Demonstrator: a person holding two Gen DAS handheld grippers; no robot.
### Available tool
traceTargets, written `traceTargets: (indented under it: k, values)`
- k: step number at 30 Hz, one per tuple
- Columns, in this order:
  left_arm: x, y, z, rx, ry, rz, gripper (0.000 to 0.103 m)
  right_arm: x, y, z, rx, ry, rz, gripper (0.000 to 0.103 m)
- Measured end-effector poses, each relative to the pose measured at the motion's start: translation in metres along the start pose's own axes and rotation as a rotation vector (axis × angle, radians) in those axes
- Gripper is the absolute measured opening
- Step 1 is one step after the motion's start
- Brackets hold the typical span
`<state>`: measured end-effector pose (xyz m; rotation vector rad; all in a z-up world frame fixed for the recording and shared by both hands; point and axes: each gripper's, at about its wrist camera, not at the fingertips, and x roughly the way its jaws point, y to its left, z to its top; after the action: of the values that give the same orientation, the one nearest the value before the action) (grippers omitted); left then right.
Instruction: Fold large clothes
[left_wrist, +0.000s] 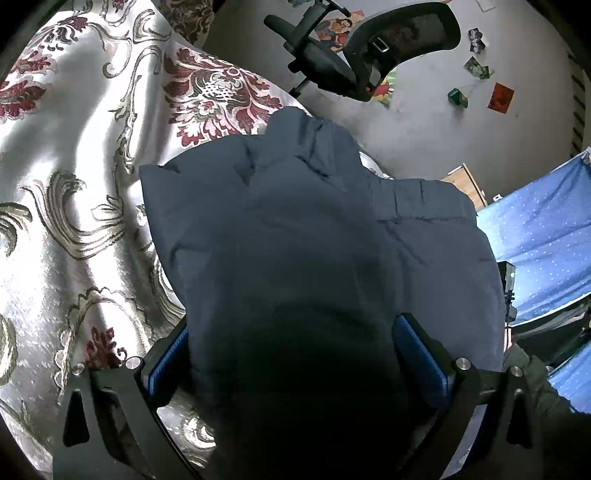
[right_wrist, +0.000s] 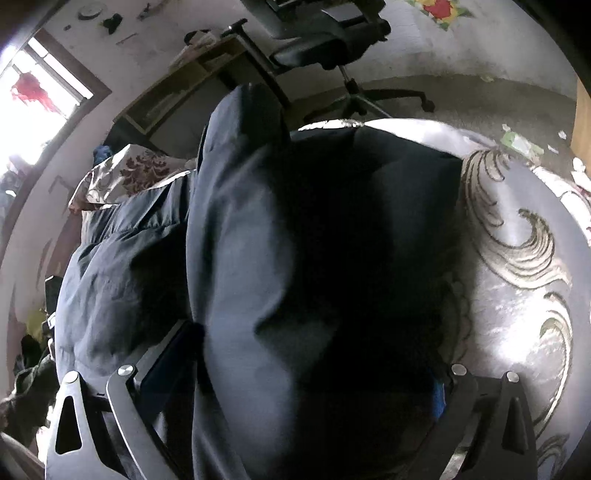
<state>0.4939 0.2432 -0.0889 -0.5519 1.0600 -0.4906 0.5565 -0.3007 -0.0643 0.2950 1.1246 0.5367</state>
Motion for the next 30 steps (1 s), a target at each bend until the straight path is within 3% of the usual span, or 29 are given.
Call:
traceTargets:
  k: [3, 5, 8, 13, 16, 22, 30]
  values:
    - [0.002, 0.000, 0.004, -0.016, -0.002, -0.008, 0.100, 0.004, 0.006, -0.001, 0.008, 0.017, -0.011, 0.103]
    - [0.003, -0.002, 0.005, -0.024, -0.006, -0.001, 0.092, 0.004, 0.010, -0.002, 0.019, 0.022, -0.022, 0.096]
    - [0.001, -0.008, 0.007, -0.043, -0.015, 0.047, 0.076, -0.001, 0.018, -0.005, 0.032, 0.012, -0.033, 0.078]
    - [-0.004, -0.025, 0.007, -0.013, -0.020, 0.090, 0.058, -0.015, 0.035, -0.014, 0.021, -0.024, -0.066, 0.040]
    - [-0.010, -0.039, 0.002, 0.012, -0.041, 0.125, 0.041, -0.023, 0.049, -0.019, -0.011, -0.040, -0.090, 0.027]
    - [-0.033, -0.070, -0.007, 0.017, -0.108, 0.157, 0.021, -0.051, 0.067, -0.025, 0.035, -0.095, -0.069, 0.018]
    - [-0.071, -0.118, -0.013, 0.027, -0.156, 0.116, 0.014, -0.111, 0.096, -0.033, 0.037, -0.176, -0.008, 0.016]
